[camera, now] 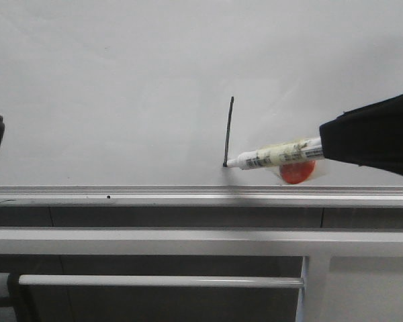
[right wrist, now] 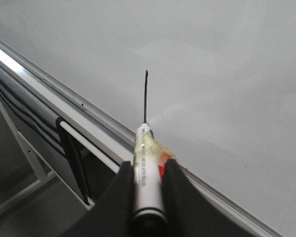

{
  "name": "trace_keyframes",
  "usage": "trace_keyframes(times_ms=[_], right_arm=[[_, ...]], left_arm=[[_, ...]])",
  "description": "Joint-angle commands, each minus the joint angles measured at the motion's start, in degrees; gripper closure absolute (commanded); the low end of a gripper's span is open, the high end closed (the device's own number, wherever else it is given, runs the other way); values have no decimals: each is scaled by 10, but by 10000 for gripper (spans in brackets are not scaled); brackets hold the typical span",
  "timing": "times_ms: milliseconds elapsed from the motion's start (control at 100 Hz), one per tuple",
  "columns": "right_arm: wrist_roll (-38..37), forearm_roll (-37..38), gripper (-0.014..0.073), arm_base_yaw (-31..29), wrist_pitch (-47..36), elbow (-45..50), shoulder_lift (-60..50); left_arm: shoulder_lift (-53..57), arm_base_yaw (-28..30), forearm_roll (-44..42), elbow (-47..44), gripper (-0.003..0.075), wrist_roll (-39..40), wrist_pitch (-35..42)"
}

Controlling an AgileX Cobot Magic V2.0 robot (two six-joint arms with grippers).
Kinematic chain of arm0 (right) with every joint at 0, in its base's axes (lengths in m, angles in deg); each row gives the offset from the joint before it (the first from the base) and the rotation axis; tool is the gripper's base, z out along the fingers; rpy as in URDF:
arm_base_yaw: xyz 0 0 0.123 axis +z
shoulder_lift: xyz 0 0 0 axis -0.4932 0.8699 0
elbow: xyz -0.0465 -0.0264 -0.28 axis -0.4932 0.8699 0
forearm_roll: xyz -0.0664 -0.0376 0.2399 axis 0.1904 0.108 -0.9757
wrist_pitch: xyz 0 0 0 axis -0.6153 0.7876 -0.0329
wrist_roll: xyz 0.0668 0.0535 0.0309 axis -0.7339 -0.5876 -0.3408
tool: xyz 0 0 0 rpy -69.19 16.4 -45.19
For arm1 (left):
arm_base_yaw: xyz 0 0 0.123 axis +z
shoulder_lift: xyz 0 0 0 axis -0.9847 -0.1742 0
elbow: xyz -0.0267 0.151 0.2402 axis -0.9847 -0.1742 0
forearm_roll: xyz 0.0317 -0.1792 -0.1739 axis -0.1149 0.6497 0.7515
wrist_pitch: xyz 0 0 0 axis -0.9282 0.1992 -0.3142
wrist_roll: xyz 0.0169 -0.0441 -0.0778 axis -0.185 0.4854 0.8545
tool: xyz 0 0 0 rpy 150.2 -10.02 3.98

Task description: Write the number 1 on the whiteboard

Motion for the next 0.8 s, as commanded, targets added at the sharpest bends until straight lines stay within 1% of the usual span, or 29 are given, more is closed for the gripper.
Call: trace_keyframes(times_ms=[0,90,180,310,430,600,670,740,790], right_arm=[[5,-9,637,-5,-72,-18,10],[4,-9,637,-4,-70,-18,13],[0,-9,637,13,-49,-18,-3],[0,-9,637,69,26,-18,-48],[0,-9,637,117,76,-18,-74],[0,-9,637,125,119,-19,-76],[0,-9,637,125,128,-25,-76],[0,-9,637,125,160,-43,-76],[0,-9,637,125,186,-61,-75]], left_arm=[[0,1,7,15,741,6,44],[0,1,7,15,741,6,44],[0,1,7,15,741,6,43],[0,1,7,15,741,6,43],[0,1,-6,15,741,5,41],[0,1,-17,15,740,-1,40],[0,1,-37,15,736,-1,40],[0,1,-48,15,696,-1,41],[-1,1,-59,15,631,-1,41]])
